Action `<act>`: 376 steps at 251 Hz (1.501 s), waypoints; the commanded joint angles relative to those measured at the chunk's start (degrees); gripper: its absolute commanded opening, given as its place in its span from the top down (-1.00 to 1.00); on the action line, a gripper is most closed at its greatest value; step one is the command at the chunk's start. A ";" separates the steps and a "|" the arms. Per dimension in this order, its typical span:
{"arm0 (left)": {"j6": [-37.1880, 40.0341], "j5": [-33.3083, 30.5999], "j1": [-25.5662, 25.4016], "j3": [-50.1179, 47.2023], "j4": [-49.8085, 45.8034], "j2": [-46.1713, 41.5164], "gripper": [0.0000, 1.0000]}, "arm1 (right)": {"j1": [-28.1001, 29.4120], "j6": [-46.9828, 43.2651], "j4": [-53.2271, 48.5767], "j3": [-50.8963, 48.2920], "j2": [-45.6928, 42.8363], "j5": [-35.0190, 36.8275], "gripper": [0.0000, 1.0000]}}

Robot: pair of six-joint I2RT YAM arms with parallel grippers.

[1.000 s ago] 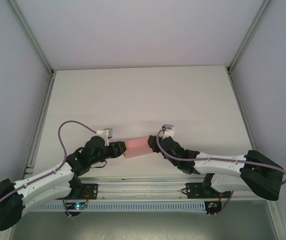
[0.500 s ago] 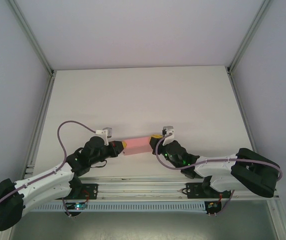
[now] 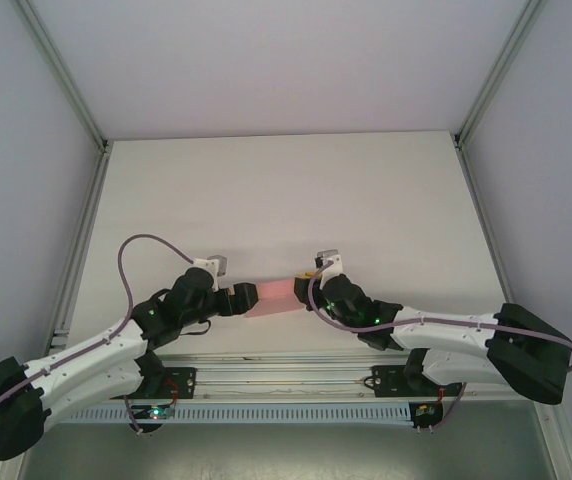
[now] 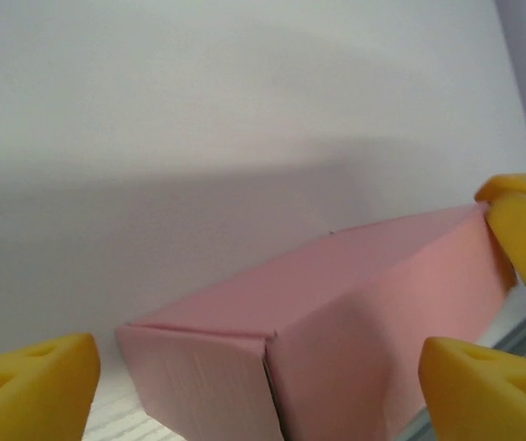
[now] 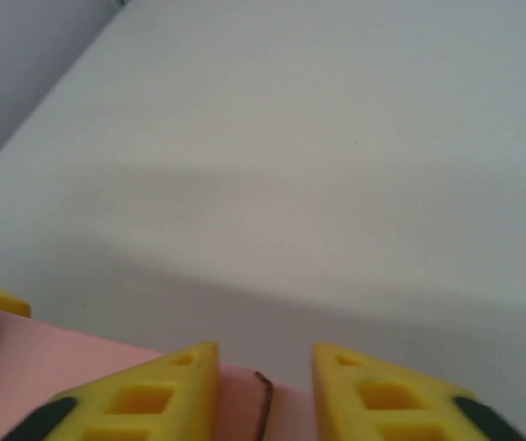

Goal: Assemble paper box

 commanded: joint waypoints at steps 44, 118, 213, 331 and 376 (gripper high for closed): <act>5.00 -7.38 0.40 10.02 -12.67 -0.12 -1.00 | -2.62 -2.48 -13.55 5.13 -7.09 0.66 -0.22; 4.40 -30.23 1.43 20.41 -33.59 1.05 -1.00 | -7.38 -46.11 -24.53 16.28 -7.46 -39.39 -0.97; 6.39 -29.05 3.47 19.03 -31.97 1.48 -1.00 | -5.55 -79.41 -47.87 34.44 11.36 -36.20 -0.97; 7.01 -28.87 4.26 17.77 -32.14 -1.30 -1.00 | -1.83 -76.48 -57.81 47.75 30.34 -15.22 0.17; 7.02 -29.94 4.20 17.29 -32.34 -3.51 -1.00 | -1.37 -73.02 -48.51 43.89 23.82 -3.91 0.40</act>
